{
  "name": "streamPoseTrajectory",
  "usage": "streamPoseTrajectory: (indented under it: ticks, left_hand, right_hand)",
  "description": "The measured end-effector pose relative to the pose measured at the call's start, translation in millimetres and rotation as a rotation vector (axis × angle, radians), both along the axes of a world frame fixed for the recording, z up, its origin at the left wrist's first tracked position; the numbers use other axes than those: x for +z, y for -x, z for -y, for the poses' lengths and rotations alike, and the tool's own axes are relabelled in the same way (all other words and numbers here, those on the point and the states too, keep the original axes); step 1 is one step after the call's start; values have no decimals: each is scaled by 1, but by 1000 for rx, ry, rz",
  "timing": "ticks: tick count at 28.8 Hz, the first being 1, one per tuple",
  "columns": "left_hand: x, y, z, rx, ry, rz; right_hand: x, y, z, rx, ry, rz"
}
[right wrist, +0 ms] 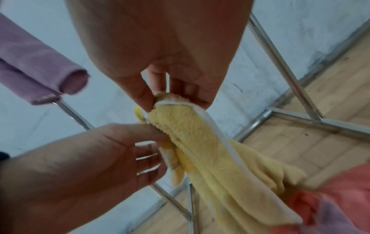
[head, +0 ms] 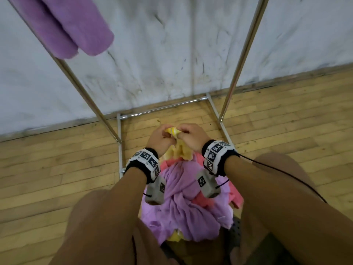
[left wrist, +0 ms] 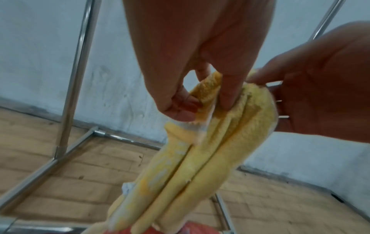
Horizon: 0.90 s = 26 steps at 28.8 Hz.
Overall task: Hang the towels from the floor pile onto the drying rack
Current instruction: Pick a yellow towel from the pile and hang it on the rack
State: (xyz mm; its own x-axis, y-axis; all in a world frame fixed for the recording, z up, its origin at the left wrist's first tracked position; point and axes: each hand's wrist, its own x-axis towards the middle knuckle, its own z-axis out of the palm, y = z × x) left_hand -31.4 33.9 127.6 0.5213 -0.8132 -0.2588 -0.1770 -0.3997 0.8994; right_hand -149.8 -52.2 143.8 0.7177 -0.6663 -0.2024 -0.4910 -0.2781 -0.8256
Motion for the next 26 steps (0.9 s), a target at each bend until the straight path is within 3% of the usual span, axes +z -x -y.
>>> streamPoseTrajectory:
  ticks: [8,15,22,26]
  left_hand:
    - [72,6,-32,70,85,235]
    - [102,4,-57,73,86,144]
    - [90,15,-55,135,161,0]
    - [94,23,-44,97,210,-71]
  right_hand:
    - [76,26,-8,53,133,168]
    - [97,44,-19,-56,86,324]
    - [87,32,-40,150,89,210]
    - [78,25,-37,79,85,203]
